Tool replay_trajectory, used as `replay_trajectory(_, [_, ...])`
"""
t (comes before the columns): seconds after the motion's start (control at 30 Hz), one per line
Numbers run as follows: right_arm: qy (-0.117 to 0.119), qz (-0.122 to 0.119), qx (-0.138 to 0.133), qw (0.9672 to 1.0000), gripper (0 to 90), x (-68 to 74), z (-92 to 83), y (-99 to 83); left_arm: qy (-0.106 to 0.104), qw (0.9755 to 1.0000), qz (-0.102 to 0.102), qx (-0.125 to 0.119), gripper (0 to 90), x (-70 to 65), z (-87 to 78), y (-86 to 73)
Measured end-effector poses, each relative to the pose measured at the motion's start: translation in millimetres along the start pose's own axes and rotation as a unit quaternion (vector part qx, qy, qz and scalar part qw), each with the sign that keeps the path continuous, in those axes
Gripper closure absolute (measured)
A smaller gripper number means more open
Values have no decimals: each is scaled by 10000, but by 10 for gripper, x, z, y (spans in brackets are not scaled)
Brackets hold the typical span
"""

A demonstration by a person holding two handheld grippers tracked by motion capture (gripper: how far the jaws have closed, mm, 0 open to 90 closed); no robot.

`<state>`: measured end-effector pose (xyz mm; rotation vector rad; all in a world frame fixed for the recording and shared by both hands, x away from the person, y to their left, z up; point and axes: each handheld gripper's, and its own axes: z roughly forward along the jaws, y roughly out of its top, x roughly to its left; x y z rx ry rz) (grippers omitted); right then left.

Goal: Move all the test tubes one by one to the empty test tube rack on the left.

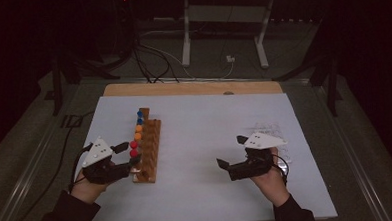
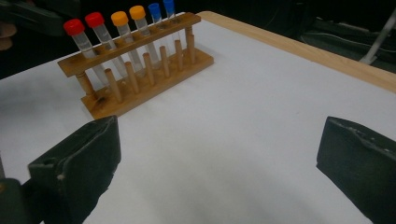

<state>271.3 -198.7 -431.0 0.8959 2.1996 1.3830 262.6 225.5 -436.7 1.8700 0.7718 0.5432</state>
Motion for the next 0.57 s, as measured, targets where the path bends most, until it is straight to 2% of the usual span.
replay_trajectory(0.1, [-28, 13, -25, 10000, 0, -21, -19, -6, -250, 9996, -50, -111, 216, -21, -54, -17])
replay_trajectory(0.17, [-34, 28, -42, 10000, 0, -38, -25, -13, -482, 9986, 25, -201, 133, -34, -76, -62])
replay_trajectory(0.23, [-54, 22, -45, 10000, 0, -44, -29, -16, -479, 9985, 18, -271, 79, -52, -86, -115])
replay_trajectory(0.3, [-53, 25, -68, 10000, 0, -47, -33, -19, -419, 9984, 39, -387, 77, -69, -97, -184])
replay_trajectory(0.4, [-48, 40, -76, 10000, 0, -58, -35, -24, -359, 9986, 176, -341, 17, -88, -96, -297])
replay_trajectory(0.57, [-76, -2, -85, 9999, 0, -63, -29, -39, -421, 9987, 111, -252, 5, -160, -65, -448])
